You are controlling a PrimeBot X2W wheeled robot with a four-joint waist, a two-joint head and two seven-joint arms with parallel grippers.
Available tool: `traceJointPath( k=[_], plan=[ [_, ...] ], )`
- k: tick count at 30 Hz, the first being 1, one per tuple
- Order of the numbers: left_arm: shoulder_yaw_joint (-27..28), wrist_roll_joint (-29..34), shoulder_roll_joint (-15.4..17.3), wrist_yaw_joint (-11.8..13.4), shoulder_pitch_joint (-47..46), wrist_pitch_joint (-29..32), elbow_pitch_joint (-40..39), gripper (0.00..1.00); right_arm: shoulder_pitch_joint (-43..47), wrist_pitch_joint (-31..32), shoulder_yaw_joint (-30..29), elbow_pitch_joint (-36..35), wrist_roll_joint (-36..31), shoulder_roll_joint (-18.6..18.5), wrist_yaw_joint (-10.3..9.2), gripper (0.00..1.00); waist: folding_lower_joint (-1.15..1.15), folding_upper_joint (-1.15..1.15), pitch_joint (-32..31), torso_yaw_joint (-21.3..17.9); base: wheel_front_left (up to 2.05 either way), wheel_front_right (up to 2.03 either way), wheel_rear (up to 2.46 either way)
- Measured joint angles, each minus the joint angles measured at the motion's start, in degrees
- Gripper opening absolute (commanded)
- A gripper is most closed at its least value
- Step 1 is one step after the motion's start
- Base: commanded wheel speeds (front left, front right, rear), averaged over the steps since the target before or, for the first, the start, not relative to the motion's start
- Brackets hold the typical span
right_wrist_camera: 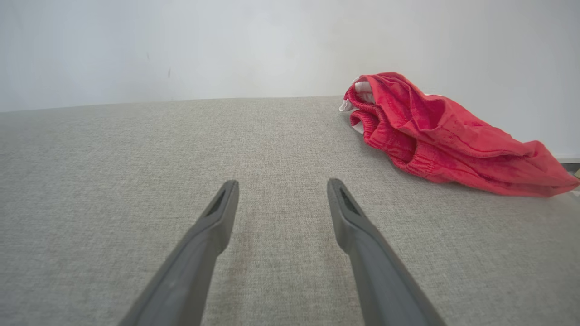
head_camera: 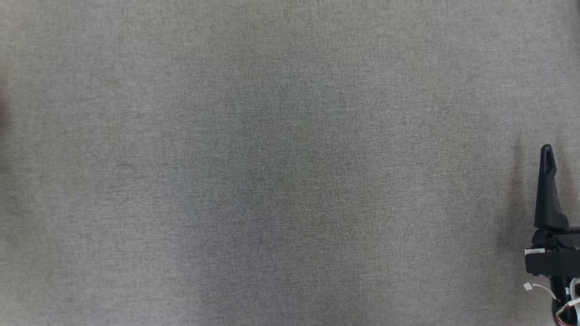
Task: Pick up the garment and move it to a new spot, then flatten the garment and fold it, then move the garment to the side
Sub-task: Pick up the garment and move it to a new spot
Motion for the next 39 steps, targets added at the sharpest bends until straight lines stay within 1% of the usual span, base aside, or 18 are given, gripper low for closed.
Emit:
traceJointPath(
  k=[3,6,9,12,16,17,18,21,27,31,34,37,39],
  plan=[
    [-0.01,0.09,0.12,-0.11,-0.04,-5.37,-0.74,0.00,-0.04,0.00,0.37,0.60,0.00,0.48,0.00,1.00,0.00,0.00,-1.15,0.14,0.00,0.00,0.00],
    [-0.05,-0.30,0.16,-1.13,-1.44,-10.14,-2.09,0.00,-0.16,0.00,0.77,1.20,0.20,0.94,0.00,1.00,0.00,0.00,-2.75,0.37,0.00,0.00,0.00],
    [-1.36,0.30,0.40,-2.30,-2.88,-13.77,-3.83,0.00,-0.13,0.00,1.53,1.89,0.22,2.21,0.00,1.00,0.00,0.00,-4.72,0.64,0.00,0.00,0.00],
    [-3.54,1.41,0.29,-3.47,-4.63,-16.08,-6.70,0.00,0.03,-0.01,2.11,2.69,0.22,3.41,0.00,1.00,0.00,0.00,-6.94,0.85,0.00,0.00,0.00],
    [-6.82,2.41,-1.43,-4.65,-8.19,-16.67,-12.44,0.00,0.53,-0.01,2.10,3.60,0.26,4.68,0.00,1.00,0.00,0.00,-9.91,0.86,0.00,0.00,0.00],
    [-7.72,2.65,-2.11,-5.09,-8.92,-16.52,-14.07,0.00,0.71,-0.02,2.02,3.89,0.38,5.12,0.00,1.00,0.00,0.00,-10.65,0.78,0.00,0.00,0.00],
    [-9.45,2.77,-3.75,-5.60,-10.35,-15.60,-17.69,0.00,0.85,-0.08,1.98,4.35,0.47,5.95,0.00,1.00,0.00,-0.01,-12.06,0.51,0.00,0.00,0.00],
    [-12.06,2.01,-6.94,-6.43,-12.34,-13.41,-23.52,0.00,1.16,-0.11,1.64,4.99,0.52,7.08,0.00,1.00,-0.01,0.00,-14.02,-0.27,0.00,0.00,0.00],
    [-17.94,-0.76,-13.66,-7.05,-15.00,-8.47,-33.23,0.00,1.88,-0.11,1.27,6.13,0.58,9.15,0.00,1.00,0.00,-0.01,-16.76,-3.54,0.00,0.00,0.00],
    [-20.59,-3.39,-17.31,-7.13,-16.74,-6.70,-35.78,0.00,2.28,-0.12,1.07,6.48,0.48,10.28,0.00,1.00,0.00,-0.01,-18.22,-6.25,0.00,0.00,0.00],
    [-22.14,-5.16,-19.81,-7.14,-17.94,-6.89,-35.95,0.00,2.47,-0.12,0.59,6.83,0.42,10.78,0.00,1.00,0.00,-0.01,-19.11,-8.37,0.00,0.00,0.00],
    [-23.85,-7.12,-21.39,-7.16,-18.39,-7.88,-34.95,0.00,2.57,-0.13,0.00,7.00,0.23,11.17,0.00,1.00,0.00,-0.01,-19.83,-10.45,0.00,0.00,0.00],
    [-25.01,-8.88,-21.84,-6.48,-18.34,-8.73,-34.18,0.00,2.85,-0.13,-0.43,7.20,0.03,11.36,0.00,1.00,0.00,-0.01,-20.19,-11.72,0.00,0.00,0.00]
  ],
)
